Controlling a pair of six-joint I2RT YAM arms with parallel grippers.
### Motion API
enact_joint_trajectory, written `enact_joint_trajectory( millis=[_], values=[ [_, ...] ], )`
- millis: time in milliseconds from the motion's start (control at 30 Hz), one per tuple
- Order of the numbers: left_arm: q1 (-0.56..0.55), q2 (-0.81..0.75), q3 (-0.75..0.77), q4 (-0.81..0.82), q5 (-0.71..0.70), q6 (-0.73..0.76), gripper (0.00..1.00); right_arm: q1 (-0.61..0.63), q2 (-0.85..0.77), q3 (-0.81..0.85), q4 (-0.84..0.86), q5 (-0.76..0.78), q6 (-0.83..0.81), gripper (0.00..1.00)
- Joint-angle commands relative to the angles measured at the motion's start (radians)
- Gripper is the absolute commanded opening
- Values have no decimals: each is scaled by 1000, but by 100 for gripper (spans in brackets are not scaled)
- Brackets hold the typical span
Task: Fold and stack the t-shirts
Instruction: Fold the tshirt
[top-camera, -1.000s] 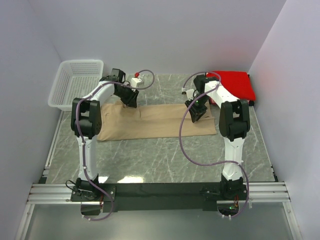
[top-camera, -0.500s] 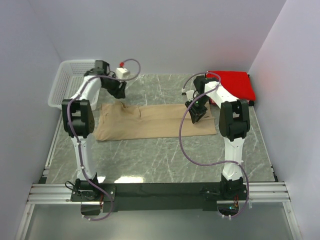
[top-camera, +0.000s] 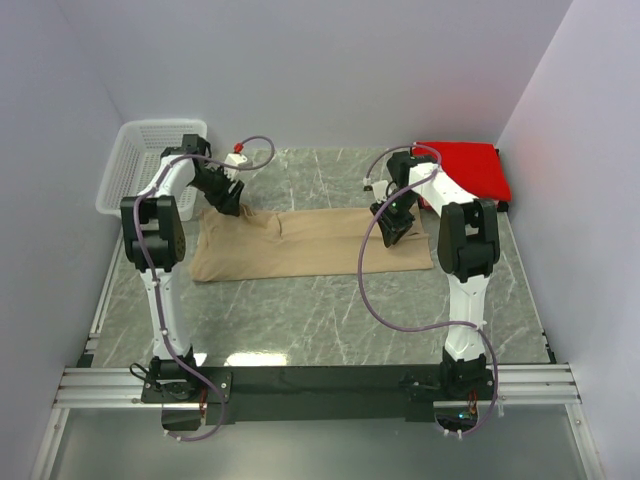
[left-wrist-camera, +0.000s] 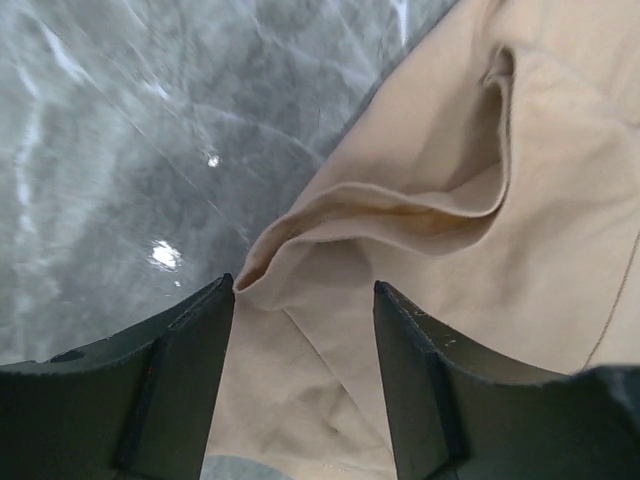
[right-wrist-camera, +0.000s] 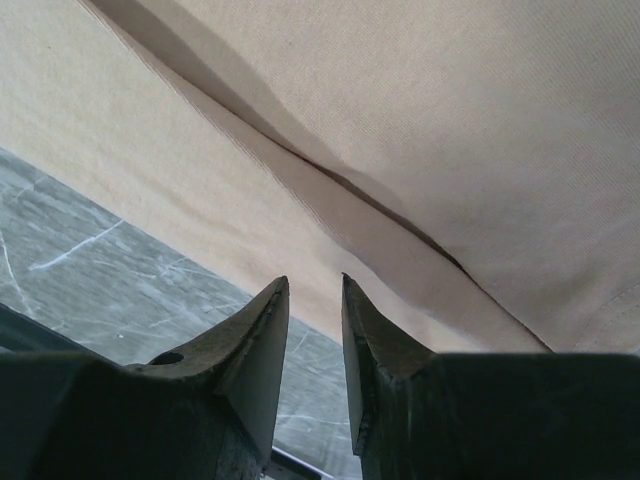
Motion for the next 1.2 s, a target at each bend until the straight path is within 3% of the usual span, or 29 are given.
enact_joint_trajectory(
  millis=[0, 133, 167, 200, 433, 600, 900, 1033, 1167],
  values=[
    [6, 20, 50, -36, 16, 54, 63, -8, 16, 42, -21, 8, -14, 35],
    [5, 28, 56, -36, 16, 60, 52, -8, 22, 52, -24, 13, -17, 35],
    [6, 26, 59, -39, 27, 63, 40, -8, 25, 56, -25, 14, -15, 35],
    [5, 17, 59, -37, 29, 65, 34, -9, 24, 56, -25, 14, -17, 35],
    [6, -98, -45, 24, 71, 83, 1, -8, 16, 43, -21, 19, -15, 35],
    [8, -185, -99, 0, 101, 126, 1, -8, 6, 28, -16, 24, -17, 35],
    [5, -392, -346, -59, 105, 324, 1, -8, -25, -15, -2, 27, -14, 35],
    [3, -515, -532, -85, 78, 469, 1, -8, -42, -46, 8, 34, -17, 35],
    [-6, -624, -711, -11, 10, 546, 1, -6, -53, -73, 22, 37, -18, 35]
  ],
)
